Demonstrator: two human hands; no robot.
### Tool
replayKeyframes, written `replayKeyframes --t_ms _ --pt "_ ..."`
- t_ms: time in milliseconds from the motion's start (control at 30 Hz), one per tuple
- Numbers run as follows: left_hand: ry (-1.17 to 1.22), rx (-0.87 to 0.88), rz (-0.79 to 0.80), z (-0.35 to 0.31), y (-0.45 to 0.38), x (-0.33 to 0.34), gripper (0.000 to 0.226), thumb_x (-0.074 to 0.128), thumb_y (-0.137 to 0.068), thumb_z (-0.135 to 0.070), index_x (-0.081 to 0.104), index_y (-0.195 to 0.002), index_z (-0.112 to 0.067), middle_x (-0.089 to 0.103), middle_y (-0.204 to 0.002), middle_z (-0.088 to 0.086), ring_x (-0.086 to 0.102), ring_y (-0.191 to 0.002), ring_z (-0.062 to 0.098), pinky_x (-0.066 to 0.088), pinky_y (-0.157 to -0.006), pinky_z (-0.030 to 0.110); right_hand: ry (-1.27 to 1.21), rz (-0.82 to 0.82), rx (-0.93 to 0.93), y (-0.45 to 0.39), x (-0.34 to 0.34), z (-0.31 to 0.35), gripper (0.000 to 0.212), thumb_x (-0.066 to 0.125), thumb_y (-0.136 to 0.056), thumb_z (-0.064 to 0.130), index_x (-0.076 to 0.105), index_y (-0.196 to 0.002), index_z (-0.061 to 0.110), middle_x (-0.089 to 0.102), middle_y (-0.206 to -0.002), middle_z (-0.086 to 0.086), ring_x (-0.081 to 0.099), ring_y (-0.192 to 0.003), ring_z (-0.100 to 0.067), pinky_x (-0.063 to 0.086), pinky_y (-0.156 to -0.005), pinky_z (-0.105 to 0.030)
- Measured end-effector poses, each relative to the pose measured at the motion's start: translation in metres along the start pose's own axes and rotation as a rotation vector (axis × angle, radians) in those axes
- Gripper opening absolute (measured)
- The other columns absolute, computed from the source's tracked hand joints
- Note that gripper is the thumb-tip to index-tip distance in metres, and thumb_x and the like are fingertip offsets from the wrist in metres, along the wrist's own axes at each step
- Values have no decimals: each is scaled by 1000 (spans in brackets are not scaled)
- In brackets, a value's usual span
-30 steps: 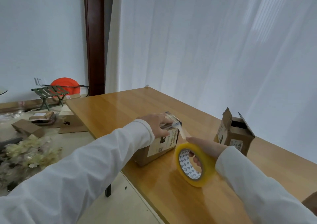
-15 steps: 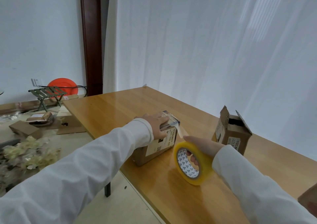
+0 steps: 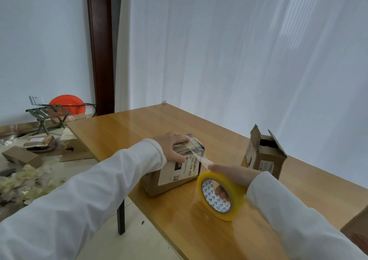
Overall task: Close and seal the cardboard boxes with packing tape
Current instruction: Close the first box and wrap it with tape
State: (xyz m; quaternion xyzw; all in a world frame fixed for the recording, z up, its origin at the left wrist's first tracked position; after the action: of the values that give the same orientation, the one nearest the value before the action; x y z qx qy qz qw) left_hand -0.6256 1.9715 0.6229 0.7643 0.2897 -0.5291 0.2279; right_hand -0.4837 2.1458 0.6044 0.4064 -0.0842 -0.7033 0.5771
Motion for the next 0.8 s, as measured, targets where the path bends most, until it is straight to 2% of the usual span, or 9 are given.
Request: replayKeyframes --t_ms 100,167,200,267,400,533,667,733,800 --pt "-61 2 -11 0 -1 4 74 61 -81 -52 22 -144 -45 18 -154 -13 45 -125 20 50 -93 40 71 -73 -141 -3 -7 3 50 60 -86 54 36 -124 31 70 -106 -10 71 -85 -23 58 -78 -38" --pt "-58 3 -13 0 -1 4 74 61 -81 -53 22 -144 -46 18 -154 -14 45 -125 20 50 -93 40 184 -115 -169 -1 -8 8 59 63 -81 58 37 -130 39 60 -126 -5 66 -103 -27 53 -92 -45" --pt "-52 3 -13 1 -1 3 74 61 -80 -53 23 -144 -46 18 -154 -14 45 -125 20 50 -93 40 233 -114 -176 -1 -7 10 58 62 -81 59 41 -131 39 58 -128 -3 62 -109 -27 50 -97 -46" --pt "-36 6 -19 2 -1 2 74 62 -80 -53 24 -143 -46 20 -153 -14 44 -125 19 49 -95 39 241 -84 -191 1 -3 12 47 57 -86 56 49 -127 33 63 -119 -2 63 -106 -25 49 -98 -44" --pt "-1 -16 -50 3 -2 4 75 63 -79 -54 26 -144 -43 24 -153 -14 46 -125 18 47 -95 37 67 -13 -221 4 0 8 31 54 -94 43 53 -117 21 69 -81 -2 65 -69 -15 57 -83 -33" --pt "-61 -47 -53 0 -3 6 81 60 -80 -56 17 -147 -40 26 -153 -12 48 -124 20 47 -96 40 43 -23 -213 13 -8 18 30 54 -96 37 56 -116 15 67 -77 -3 61 -63 -13 55 -70 -27" --pt "-116 -93 -18 -3 -6 8 95 60 -79 -59 -2 -149 -39 25 -154 -9 44 -128 23 45 -99 46 179 -95 -200 25 -25 46 30 53 -94 43 59 -105 15 65 -91 -5 64 -84 -22 53 -88 -35" --pt "-124 -107 -6 -4 -7 9 97 59 -78 -60 -3 -149 -37 24 -154 -10 41 -130 24 43 -100 47 108 -85 -162 33 -30 56 29 57 -93 40 65 -93 12 68 -80 -4 63 -70 -16 55 -75 -28" --pt "-136 -116 -19 -4 -8 10 97 59 -77 -60 -2 -149 -35 24 -154 -11 40 -130 24 43 -100 47 122 -82 -136 40 -33 63 31 58 -92 41 66 -89 11 68 -78 -4 61 -65 -14 54 -70 -26"
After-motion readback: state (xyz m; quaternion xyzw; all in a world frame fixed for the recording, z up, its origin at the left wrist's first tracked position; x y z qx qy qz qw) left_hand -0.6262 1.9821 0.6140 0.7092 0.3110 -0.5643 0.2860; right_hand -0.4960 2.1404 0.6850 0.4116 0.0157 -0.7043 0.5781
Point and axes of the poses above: each hand's wrist, its own y-axis away from the middle knuckle, its own x-axis out of the palm, z = x × y, the point moved 2 cm from there along -y, towards the middle knuckle
